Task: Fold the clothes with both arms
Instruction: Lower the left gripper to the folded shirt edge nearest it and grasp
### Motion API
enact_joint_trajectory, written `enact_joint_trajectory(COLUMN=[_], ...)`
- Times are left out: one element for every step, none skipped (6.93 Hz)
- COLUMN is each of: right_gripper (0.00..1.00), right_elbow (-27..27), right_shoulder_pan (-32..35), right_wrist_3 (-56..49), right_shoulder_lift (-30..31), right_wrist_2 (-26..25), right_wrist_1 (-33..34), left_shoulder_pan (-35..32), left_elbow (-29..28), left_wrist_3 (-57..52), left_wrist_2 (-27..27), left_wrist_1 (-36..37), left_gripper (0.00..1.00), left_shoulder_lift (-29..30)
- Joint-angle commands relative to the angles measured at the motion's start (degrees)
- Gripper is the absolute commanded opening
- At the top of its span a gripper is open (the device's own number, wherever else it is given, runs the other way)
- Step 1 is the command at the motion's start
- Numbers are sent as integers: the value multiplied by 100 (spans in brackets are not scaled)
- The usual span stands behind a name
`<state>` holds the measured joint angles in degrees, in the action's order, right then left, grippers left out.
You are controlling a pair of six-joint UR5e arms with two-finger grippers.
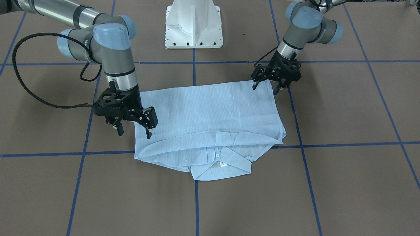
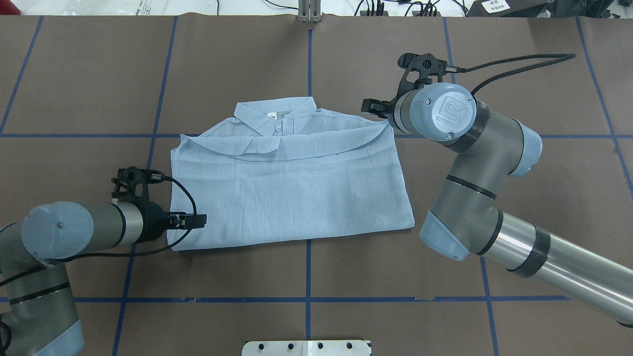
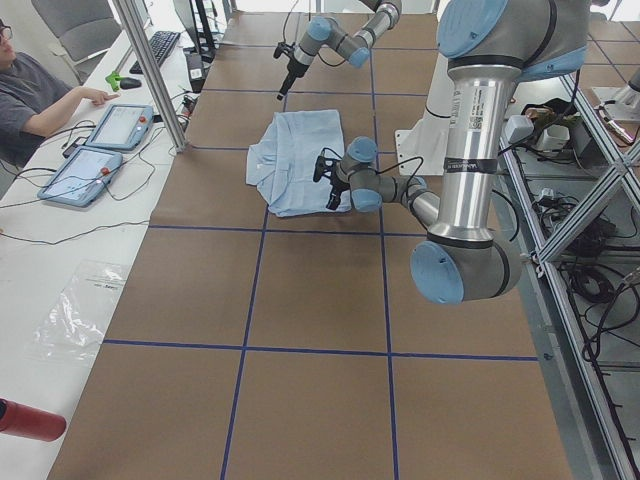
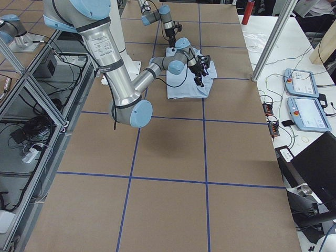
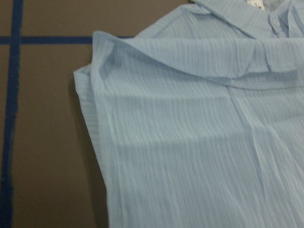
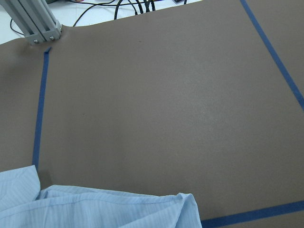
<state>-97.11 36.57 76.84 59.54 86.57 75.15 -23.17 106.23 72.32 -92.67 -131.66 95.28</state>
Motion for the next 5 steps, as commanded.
enact_joint_trajectory(right_gripper=[100,100,100,100,100], right_elbow=[0,0,0,8,8], right_shoulder_pan=[-1,-1,-9,-10,-18], right_wrist_3=[-2,7,7,7,7], right_shoulder_lift=[-4,-4,-4,-4,-4], right_wrist_2=[0,0,-9,-9,-9], right_wrist_1=[0,0,0,0,0], left_shoulder_pan=[252,252,252,269,287], left_elbow=[55,238,396,476,468], left_wrist_3=[222,213,213,213,221], left_wrist_2=[214,206,197,188,188], left_wrist_1=[27,88,454,805,809], left_gripper=[89,89,89,89,89], left_shoulder_lift=[-122,-332,-369,-309,-299])
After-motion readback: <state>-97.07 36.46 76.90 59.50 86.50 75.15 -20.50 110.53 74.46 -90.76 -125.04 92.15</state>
